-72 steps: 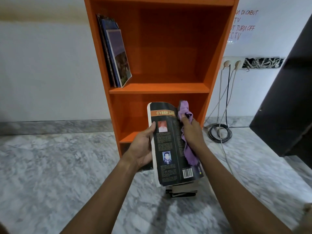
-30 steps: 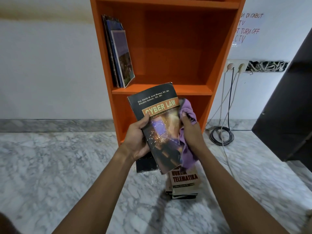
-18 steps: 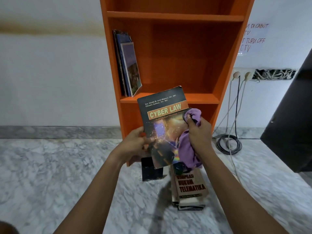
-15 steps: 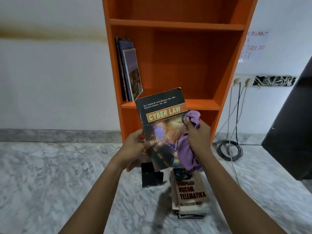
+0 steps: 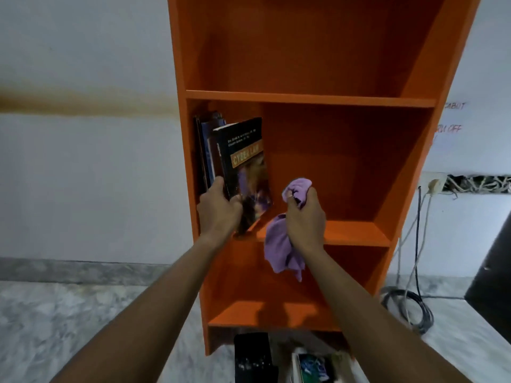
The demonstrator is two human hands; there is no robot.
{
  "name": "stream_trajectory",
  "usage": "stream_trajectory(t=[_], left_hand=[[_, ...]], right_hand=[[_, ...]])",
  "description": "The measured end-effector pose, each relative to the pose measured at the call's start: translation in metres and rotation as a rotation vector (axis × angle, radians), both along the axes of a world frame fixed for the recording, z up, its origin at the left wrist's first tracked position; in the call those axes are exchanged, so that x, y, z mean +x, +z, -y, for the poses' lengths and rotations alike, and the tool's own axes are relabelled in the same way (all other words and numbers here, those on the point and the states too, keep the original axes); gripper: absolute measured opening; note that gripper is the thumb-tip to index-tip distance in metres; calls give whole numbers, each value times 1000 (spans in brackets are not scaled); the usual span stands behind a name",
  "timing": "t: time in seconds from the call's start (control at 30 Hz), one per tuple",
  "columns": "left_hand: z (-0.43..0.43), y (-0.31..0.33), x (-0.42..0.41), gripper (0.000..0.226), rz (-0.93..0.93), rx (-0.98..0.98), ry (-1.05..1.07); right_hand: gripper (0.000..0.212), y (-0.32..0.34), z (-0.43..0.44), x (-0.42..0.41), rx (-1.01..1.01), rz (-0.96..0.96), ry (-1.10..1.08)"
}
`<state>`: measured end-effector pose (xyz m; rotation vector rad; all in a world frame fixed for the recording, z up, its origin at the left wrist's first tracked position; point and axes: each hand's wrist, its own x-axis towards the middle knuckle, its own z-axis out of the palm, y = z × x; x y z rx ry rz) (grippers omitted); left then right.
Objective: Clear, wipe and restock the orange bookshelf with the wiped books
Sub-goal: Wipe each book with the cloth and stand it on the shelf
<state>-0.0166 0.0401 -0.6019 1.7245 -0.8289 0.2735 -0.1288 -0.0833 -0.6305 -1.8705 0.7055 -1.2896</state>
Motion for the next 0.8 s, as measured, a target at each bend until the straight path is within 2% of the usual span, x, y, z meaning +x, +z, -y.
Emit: stream_trajectory(t=[0.13, 0.3, 0.4, 0.6, 0.73, 0.8], left_hand=[[31, 2, 38, 12, 6, 29, 200], [39, -19, 53, 13, 64, 97, 306], [37, -24, 57, 15, 82, 105, 336], [24, -26, 51, 35, 24, 197, 341], [12, -34, 32, 32, -22, 264, 314], [5, -42, 17, 26, -5, 306, 294]], right_hand=[[9, -11, 9, 27, 18, 13, 47], [4, -37, 11, 37, 72, -21, 104], [6, -46, 9, 36, 102, -29, 108], [10, -42, -6, 22, 134, -19, 114], [9, -40, -17, 4, 128, -28, 133], [18, -40, -22, -9, 128, -39, 130]])
